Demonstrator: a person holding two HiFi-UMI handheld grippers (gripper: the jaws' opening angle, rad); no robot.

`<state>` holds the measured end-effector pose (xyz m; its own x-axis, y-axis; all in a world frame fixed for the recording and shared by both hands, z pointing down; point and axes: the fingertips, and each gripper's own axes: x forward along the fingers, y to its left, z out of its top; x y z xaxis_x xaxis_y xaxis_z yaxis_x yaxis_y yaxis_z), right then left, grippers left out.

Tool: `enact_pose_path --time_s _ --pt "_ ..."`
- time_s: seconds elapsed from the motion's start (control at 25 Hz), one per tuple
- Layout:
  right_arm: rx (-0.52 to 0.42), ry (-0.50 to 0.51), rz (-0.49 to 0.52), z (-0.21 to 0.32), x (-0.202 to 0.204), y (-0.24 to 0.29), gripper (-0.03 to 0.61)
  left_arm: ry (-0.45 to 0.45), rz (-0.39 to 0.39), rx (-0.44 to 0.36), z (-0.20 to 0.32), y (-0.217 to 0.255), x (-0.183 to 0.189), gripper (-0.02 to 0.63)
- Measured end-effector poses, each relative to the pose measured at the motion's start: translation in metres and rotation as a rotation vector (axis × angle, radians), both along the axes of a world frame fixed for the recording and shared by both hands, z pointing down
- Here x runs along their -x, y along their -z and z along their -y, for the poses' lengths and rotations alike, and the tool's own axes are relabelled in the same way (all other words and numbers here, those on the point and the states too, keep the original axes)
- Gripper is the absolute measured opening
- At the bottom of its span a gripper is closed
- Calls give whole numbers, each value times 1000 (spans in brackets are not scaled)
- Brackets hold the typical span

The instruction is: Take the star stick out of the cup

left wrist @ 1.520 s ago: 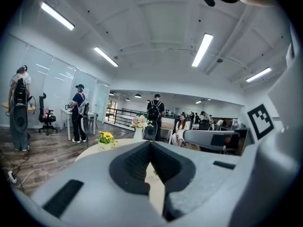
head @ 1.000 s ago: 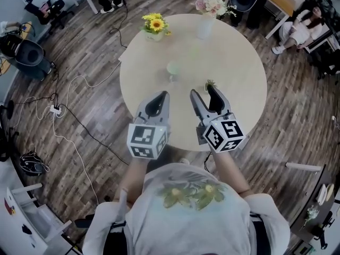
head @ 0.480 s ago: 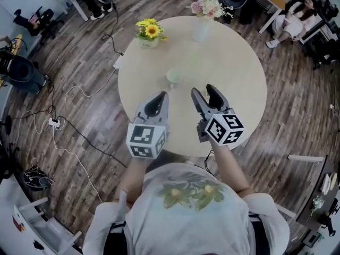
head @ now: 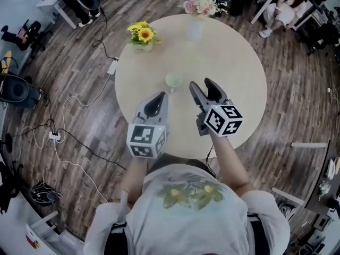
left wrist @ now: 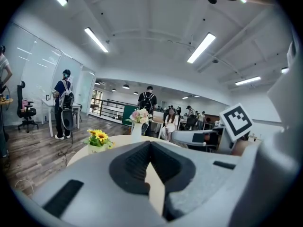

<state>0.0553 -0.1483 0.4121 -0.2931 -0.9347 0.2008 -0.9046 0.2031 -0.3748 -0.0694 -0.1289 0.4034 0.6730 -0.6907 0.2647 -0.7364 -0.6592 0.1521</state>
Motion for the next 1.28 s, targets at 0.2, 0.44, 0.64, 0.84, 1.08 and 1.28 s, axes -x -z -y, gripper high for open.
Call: enact_pose_path --time_s 0.2,0.44,0.64,0.84,1.08,1.28 --pt "17 -25 2 20 -5 -8 253 -28 6 12 14 -9 1 2" --pt "48 -38 -21 41 -14 -20 253 -50 14 21 25 -18 -1 2" --pt "80 -22 -32 56 -23 -32 253 -34 30 20 35 -21 -7 2" --pt "121 -10 -14 73 -32 -52 253 -16 35 44 45 -29 -14 2" --pt "169 13 -4 93 -41 -72 253 4 43 59 57 -34 -20 2" --pt "194 35 1 103 -48 -87 253 23 46 76 64 -41 -24 2"
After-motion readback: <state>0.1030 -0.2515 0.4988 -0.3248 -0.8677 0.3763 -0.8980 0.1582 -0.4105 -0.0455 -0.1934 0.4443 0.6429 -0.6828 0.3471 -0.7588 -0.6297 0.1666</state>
